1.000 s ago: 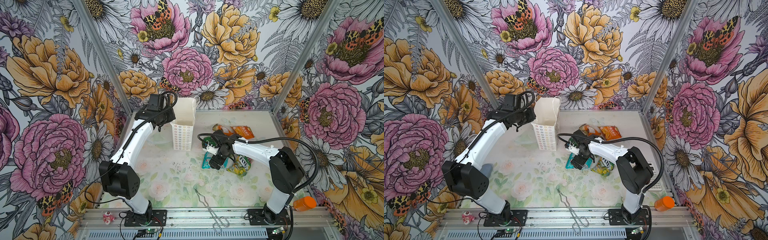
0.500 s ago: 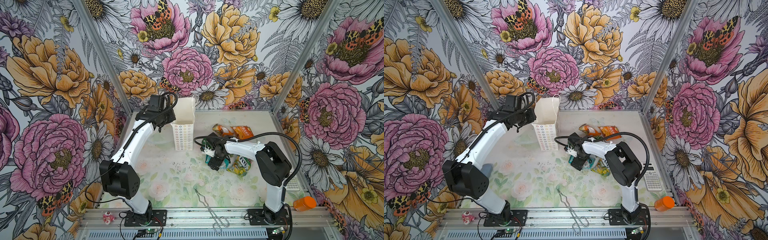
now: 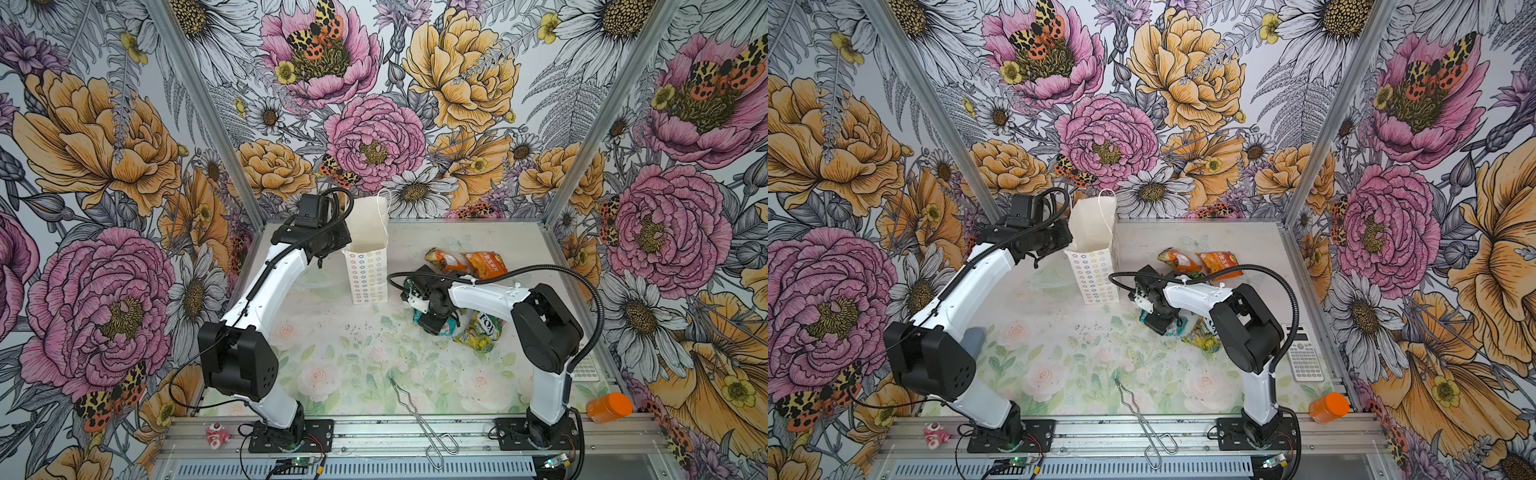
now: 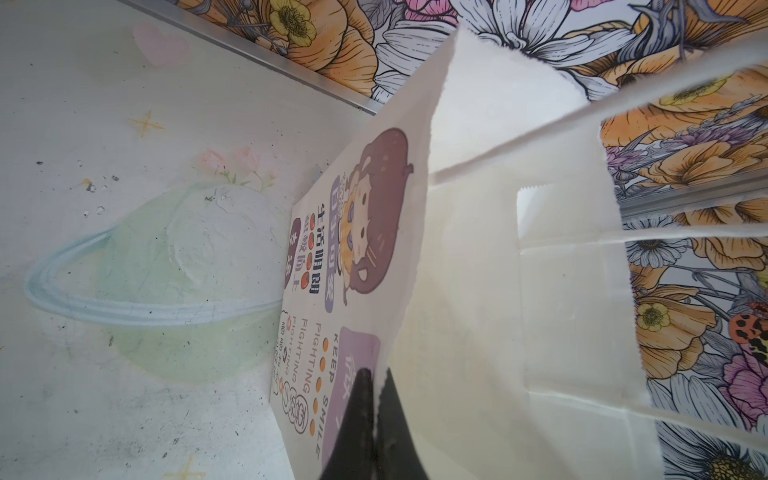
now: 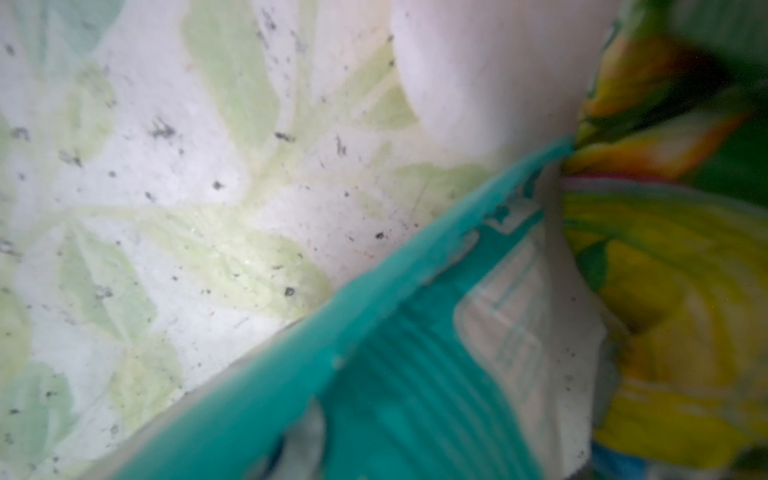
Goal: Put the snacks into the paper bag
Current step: 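Lower the right gripper onto the teal candy packet and grasp it, then lift the teal packet over the bag with the right gripper while the left holds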
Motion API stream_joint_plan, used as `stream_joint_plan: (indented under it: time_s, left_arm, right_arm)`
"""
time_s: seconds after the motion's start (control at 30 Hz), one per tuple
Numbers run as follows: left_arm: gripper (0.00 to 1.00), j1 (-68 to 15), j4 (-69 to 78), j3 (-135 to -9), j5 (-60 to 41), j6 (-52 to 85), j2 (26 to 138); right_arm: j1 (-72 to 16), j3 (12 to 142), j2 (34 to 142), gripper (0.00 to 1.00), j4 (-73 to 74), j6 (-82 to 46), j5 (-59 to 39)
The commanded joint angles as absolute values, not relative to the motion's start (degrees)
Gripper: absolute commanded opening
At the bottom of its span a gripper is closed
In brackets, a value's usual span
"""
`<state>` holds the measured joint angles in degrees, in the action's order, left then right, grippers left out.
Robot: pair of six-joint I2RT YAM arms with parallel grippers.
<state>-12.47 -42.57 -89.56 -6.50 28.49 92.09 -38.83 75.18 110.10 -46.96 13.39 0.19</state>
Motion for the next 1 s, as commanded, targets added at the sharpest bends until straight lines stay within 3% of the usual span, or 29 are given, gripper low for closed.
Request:
stream_joint_plan:
  time_s: [0.0,0.63,0.97]
  left_arm:
    - [0.0,-12.0,-39.7,-88.6,-8.0,29.9,90.2]
    - [0.0,-11.6,-37.8,-86.9,-9.4,30.3,89.6]
    - [0.0,-11.6,-36.9,-86.7,-9.9,31.0,89.3]
  right_arm:
    - [-39.1,74.3,108.4,0.52,-47.6,12.6,-2.8]
    - [-36.9,75.2,96.1,0.44,-47.6,11.5,-16.1]
    - [-35.1,86.4,91.1,0.43,-47.6,10.2,-25.7]
